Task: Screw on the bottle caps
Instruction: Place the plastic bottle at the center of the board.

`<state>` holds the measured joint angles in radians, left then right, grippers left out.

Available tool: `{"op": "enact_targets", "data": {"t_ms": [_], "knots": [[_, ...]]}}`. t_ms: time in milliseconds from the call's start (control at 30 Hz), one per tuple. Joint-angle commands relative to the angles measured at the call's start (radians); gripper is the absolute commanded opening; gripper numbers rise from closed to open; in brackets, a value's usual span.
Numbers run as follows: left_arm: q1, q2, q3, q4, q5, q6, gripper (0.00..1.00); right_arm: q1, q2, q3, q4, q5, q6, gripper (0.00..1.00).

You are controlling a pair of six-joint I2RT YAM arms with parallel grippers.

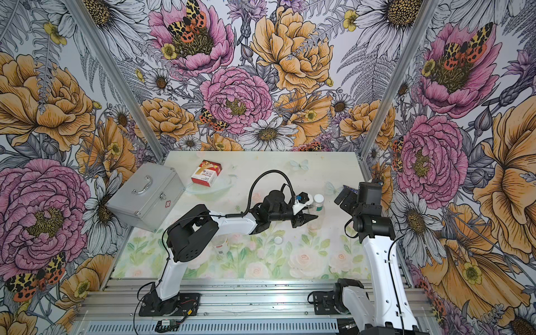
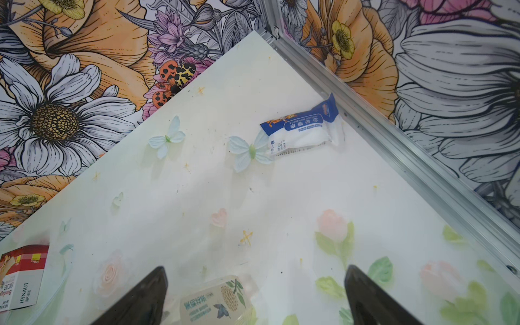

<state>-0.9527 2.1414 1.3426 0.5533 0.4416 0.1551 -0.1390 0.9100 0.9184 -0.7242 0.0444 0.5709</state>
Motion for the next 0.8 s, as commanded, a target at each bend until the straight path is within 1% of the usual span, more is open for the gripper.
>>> {"op": "enact_targets", "data": {"t_ms": [0,100,267,467,567,733,767], "knots": [[-0.006,0.021,0.011,0.072,-0.032,-0.029,0.38,-0.007,-0.038,-0.009,-0.001,-0.021,-0.031,0.98],[-0.004,0.048,0.025,0.042,-0.032,-0.054,0.39,-0.008,-0.030,-0.009,-0.003,-0.052,-0.031,0.98],[-0.004,0.067,0.027,0.012,-0.029,-0.047,0.40,-0.007,-0.020,-0.006,-0.001,-0.084,-0.022,0.98],[-0.004,0.057,0.023,0.002,-0.030,-0.024,0.54,-0.008,-0.017,0.002,-0.003,-0.105,-0.028,0.97],[-0.003,0.039,0.018,-0.001,-0.030,-0.004,0.66,-0.007,-0.020,0.003,-0.008,-0.114,-0.031,0.98],[0.001,-0.018,-0.001,-0.007,-0.030,0.038,0.81,-0.008,-0.013,0.032,-0.037,-0.145,-0.052,0.96],[0.002,-0.027,-0.003,-0.009,-0.032,0.043,0.82,-0.009,-0.011,0.040,-0.043,-0.150,-0.057,0.95]]}}
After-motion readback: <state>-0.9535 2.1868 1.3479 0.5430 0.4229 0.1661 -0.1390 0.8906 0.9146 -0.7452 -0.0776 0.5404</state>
